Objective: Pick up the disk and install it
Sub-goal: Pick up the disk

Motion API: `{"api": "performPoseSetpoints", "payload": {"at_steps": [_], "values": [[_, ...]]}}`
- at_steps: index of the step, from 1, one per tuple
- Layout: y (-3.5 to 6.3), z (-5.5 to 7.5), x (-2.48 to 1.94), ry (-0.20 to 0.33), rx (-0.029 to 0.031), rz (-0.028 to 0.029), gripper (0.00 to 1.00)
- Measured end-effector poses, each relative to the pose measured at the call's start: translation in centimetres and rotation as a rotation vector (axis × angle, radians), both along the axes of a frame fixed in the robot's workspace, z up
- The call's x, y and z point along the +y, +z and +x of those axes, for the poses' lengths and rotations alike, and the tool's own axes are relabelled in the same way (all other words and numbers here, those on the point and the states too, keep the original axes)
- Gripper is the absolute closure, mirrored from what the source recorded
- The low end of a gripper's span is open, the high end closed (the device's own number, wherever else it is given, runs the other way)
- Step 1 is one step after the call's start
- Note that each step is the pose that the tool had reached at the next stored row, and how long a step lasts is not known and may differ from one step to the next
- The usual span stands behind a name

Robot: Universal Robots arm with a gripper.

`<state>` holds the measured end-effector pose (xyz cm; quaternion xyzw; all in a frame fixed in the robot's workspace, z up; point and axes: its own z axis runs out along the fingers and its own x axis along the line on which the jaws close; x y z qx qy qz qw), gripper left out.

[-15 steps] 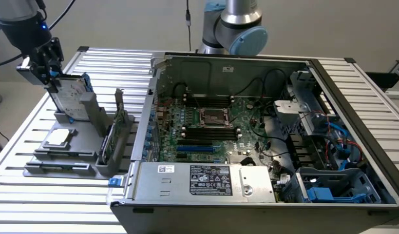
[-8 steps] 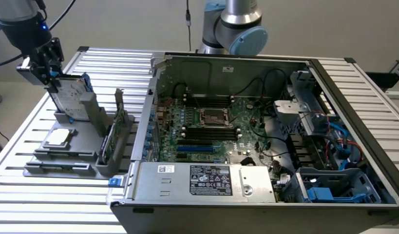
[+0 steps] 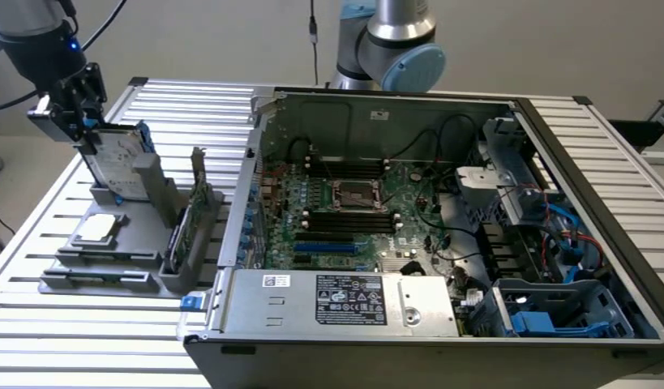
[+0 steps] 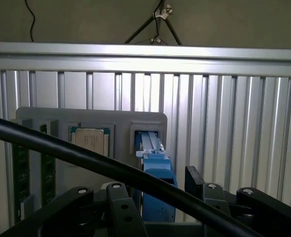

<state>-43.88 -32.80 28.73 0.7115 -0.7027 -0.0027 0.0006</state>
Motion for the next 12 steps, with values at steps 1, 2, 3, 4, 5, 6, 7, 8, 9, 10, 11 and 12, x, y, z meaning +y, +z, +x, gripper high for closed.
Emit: {"api": "performPoseSetpoints", "payload": {"at_steps": [1,2,3,4,5,6,7,8,9,10,11,12], "values": [[0.0,0.0,0.0,-0.001,0.0,0.0,0.46],[0.0,0.0,0.0,-0.002,0.0,0.0,0.46],[0.0,0.0,0.0,-0.003,0.0,0.0,0.46],[0.0,0.0,0.0,-0.004,0.0,0.0,0.46],[-0.01,0.0,0.0,-0.005,0.0,0.0,0.48],[-0.01,0.0,0.0,-0.006,0.0,0.0,0.48],[-0.01,0.0,0.0,-0.007,0.0001,-0.0001,0.55],[-0.01,0.0,0.0,-0.007,0.0001,-0.0001,0.55],[-0.01,0.0,0.0,-0.008,0.0001,0.0,0.62],[-0.02,0.0,0.0,-0.009,0.0,0.0,0.62],[-0.02,0.0,0.0,-0.01,-0.0001,0.0,0.62],[-0.02,0.0,0.0,-0.011,0.0,0.0,0.62]]}}
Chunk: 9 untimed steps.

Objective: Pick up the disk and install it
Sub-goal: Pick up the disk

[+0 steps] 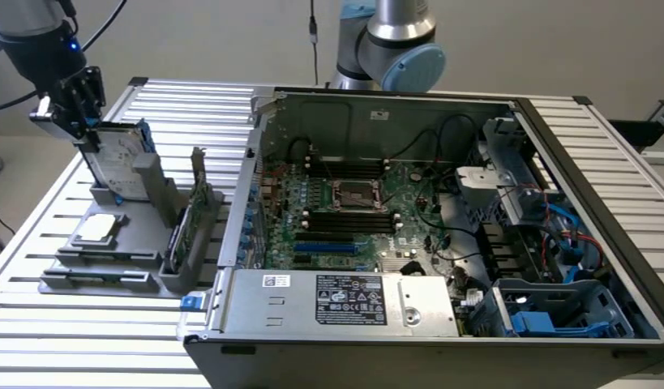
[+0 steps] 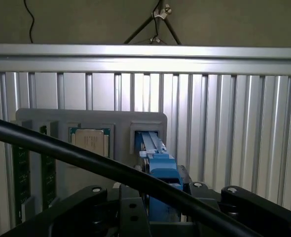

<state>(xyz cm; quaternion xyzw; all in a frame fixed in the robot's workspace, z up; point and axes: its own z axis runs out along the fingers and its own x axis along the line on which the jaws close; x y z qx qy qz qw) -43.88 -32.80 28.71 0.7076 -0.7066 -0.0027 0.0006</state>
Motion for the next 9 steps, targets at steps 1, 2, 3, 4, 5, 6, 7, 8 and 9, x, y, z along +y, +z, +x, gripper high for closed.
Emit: {"api": "performPoseSetpoints", "payload": {"at_steps": [1,2,3,4,5,6,7,8,9], "values": [[0.0,0.0,0.0,-0.001,0.0,0.0,0.62],[0.0,0.0,0.0,-0.002,0.0,0.0,0.62],[0.0,0.0,0.0,-0.003,0.0001,0.0,0.62],[0.0,0.0,0.0,-0.004,0.0,0.0,0.62],[0.0,0.0,0.0,-0.005,0.0,-0.0002,0.63],[0.0,0.0,0.0,-0.006,0.0,0.0,0.67],[0.0,0.0,-0.01,-0.006,0.0,0.0,0.67],[0.0,0.0,-0.02,-0.007,0.0,0.0,0.67],[0.0,0.0,-0.03,-0.008,0.0,0.0,0.67]]}}
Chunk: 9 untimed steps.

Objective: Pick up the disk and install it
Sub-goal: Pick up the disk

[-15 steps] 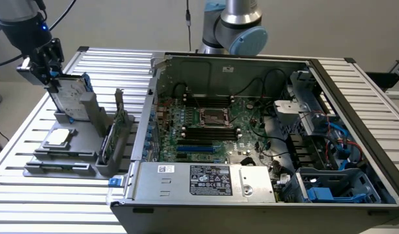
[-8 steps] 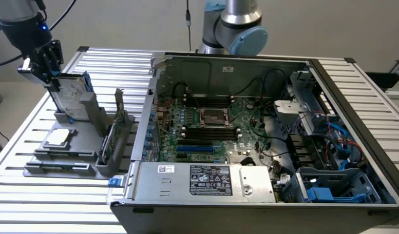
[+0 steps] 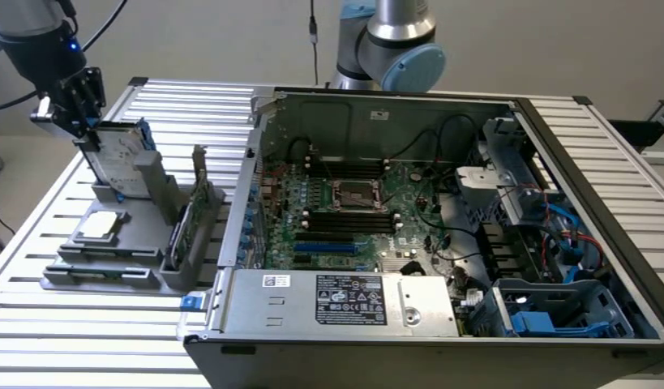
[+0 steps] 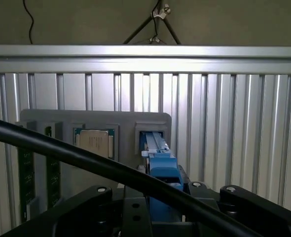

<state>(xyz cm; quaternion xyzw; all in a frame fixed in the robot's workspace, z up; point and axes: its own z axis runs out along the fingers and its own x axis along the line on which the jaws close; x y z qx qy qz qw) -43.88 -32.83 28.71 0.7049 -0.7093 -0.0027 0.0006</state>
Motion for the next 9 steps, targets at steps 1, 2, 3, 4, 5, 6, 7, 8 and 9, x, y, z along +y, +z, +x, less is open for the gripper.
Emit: {"api": "performPoseSetpoints", "payload": {"at_steps": [1,2,3,4,5,6,7,8,9], "values": [[0.0,0.0,-0.01,-0.001,0.0,0.0,0.67],[0.0,0.0,-0.03,-0.001,0.0,-0.0001,0.67],[0.0,0.0,-0.05,-0.002,0.0,-0.0002,0.67],[0.0,0.0,-0.08,-0.003,0.0,0.0,0.67],[0.0,-0.01,-0.13,-0.004,0.0,0.0002,0.67],[0.0,0.0,-0.19,-0.006,0.0,0.0005,0.67],[0.0,0.0,-0.27,-0.008,0.0001,0.0006,0.67],[0.0,0.0,-0.33,-0.011,0.0,0.0007,0.67],[0.0,0.0,-0.4,-0.013,0.0,0.001,0.67]]}}
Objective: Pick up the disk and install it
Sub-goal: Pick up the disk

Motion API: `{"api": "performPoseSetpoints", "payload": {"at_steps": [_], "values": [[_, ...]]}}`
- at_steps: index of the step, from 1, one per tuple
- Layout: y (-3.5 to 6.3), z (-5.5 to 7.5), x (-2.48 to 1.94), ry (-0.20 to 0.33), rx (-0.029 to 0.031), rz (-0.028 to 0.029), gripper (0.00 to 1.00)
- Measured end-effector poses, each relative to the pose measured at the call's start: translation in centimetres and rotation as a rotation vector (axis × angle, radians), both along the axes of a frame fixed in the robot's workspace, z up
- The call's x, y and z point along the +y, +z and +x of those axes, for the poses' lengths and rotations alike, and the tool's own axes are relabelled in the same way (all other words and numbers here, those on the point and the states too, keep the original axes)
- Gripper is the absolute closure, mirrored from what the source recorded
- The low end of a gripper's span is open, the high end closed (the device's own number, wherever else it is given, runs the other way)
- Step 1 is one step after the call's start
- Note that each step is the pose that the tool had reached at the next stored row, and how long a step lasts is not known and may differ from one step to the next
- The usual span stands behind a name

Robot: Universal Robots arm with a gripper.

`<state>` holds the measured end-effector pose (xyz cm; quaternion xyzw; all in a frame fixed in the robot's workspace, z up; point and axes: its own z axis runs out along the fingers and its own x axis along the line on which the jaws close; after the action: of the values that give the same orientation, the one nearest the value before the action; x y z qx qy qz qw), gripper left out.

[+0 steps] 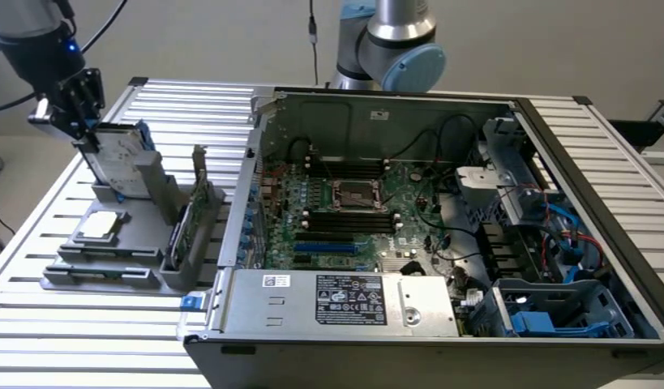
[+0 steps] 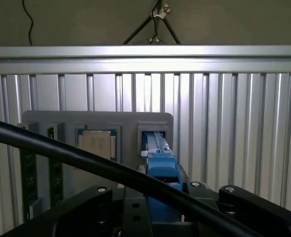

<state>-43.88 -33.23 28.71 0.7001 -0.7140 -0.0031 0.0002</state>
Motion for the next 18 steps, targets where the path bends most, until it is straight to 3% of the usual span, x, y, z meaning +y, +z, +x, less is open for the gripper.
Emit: {"api": "performPoseSetpoints", "payload": {"at_steps": [5,18], "values": [[0.0,0.0,-0.24,-0.012,0.0001,0.0005,0.67],[-0.01,0.0,-0.28,-0.013,0.0001,0.0006,0.67]]}}
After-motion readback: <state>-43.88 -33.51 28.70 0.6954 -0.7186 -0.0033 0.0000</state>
